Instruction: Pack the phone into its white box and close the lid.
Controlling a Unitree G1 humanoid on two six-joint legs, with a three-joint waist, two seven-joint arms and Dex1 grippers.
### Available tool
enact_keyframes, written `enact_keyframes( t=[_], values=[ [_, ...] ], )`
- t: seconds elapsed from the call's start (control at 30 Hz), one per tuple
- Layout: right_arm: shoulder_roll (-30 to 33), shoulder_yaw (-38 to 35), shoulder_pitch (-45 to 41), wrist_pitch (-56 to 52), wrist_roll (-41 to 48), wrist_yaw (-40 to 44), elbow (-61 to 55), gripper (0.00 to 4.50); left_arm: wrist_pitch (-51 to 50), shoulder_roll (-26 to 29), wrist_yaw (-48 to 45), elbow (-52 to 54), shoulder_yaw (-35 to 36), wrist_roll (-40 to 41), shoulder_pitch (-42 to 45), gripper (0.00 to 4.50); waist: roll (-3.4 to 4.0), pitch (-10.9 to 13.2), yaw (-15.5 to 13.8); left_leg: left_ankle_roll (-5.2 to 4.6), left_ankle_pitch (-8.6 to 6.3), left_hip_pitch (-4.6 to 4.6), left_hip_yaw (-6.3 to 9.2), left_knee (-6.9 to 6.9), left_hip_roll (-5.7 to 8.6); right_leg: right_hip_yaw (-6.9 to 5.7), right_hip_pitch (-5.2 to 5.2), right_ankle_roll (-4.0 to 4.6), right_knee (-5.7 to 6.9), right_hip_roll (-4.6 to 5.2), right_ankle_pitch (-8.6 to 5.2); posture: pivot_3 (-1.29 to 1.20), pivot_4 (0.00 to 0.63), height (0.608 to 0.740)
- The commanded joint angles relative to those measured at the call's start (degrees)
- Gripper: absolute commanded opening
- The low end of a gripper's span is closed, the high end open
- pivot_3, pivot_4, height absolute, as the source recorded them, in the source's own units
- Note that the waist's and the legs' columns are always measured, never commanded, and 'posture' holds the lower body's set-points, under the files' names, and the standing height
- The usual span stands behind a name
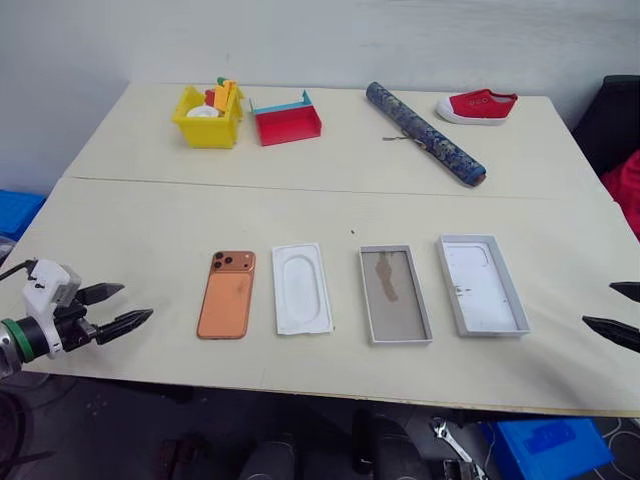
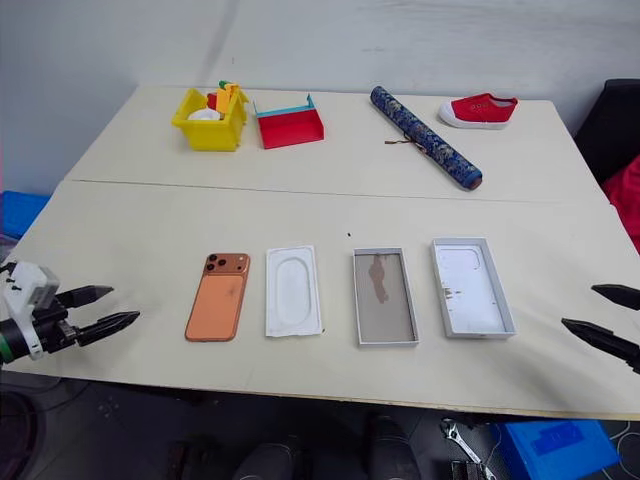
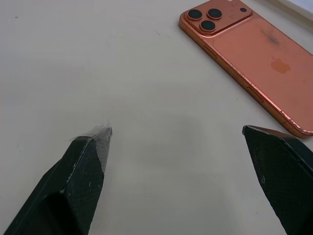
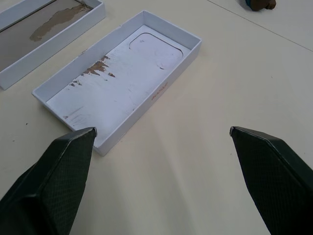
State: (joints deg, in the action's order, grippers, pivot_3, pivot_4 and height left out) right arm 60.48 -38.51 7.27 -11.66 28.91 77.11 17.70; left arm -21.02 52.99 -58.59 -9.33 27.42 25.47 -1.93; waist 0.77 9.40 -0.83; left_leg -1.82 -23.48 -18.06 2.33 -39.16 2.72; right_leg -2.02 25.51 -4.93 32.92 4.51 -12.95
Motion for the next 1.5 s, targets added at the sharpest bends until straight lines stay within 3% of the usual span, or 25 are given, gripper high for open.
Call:
enact_keyframes(
  t=[0.03,0.83,1.1,1.33,1.4,1.5],
  values=[
    [1.5,-1.1,0.1,-2.1,0.9,-0.3,-4.0,4.46,0.1,0.6,-0.7,2.6,1.9,0.8,-1.3,4.50,0.00,0.0,0.0,0.00,0.00,0.00,0.00,0.00,0.00,0.00,0.00,0.00,0.00,0.00,0.00,0.00,0.150,0.740],
    [0.5,-4.9,0.9,-13.0,2.2,-6.3,-19.7,4.46,-1.8,-0.5,1.1,5.0,0.2,1.8,-0.9,4.50,0.01,0.0,-0.4,0.00,0.00,-0.02,0.01,0.00,0.00,-0.02,0.00,-0.01,0.02,-0.01,0.01,0.00,0.150,0.740],
    [-1.6,-0.7,0.4,-20.9,9.0,-11.5,-39.7,4.46,-15.5,0.2,-1.7,15.5,-4.4,10.4,3.2,4.50,-0.01,0.0,-0.5,0.01,0.01,-0.05,0.06,-0.01,0.00,-0.06,0.00,-0.04,0.05,-0.01,0.02,0.00,0.150,0.740],
    [-3.1,8.0,-2.3,-23.6,13.2,-17.5,-55.2,4.46,-37.4,0.8,0.5,24.1,-12.7,21.0,10.3,4.50,-0.06,0.0,-0.5,0.03,0.01,-0.09,0.11,-0.07,0.02,-0.10,0.00,-0.06,0.06,-0.04,0.03,0.00,0.150,0.740],
    [-3.6,11.3,-2.8,-22.4,12.7,-18.0,-57.5,4.46,-43.4,0.6,4.3,24.4,-17.7,19.6,13.6,4.50,-0.08,0.0,-0.6,0.03,0.02,-0.10,0.15,-0.08,0.02,-0.13,0.00,-0.06,0.06,-0.05,0.03,0.00,0.150,0.740],
    [-4.1,16.7,-4.4,-20.8,10.9,-18.8,-59.0,4.46,-55.9,-2.6,8.3,21.5,-19.6,23.6,20.5,4.50,-0.15,0.0,-0.6,0.04,0.03,-0.13,0.16,-0.13,0.05,-0.14,0.00,-0.07,0.07,-0.07,0.04,0.00,0.150,0.740]
  ],
)
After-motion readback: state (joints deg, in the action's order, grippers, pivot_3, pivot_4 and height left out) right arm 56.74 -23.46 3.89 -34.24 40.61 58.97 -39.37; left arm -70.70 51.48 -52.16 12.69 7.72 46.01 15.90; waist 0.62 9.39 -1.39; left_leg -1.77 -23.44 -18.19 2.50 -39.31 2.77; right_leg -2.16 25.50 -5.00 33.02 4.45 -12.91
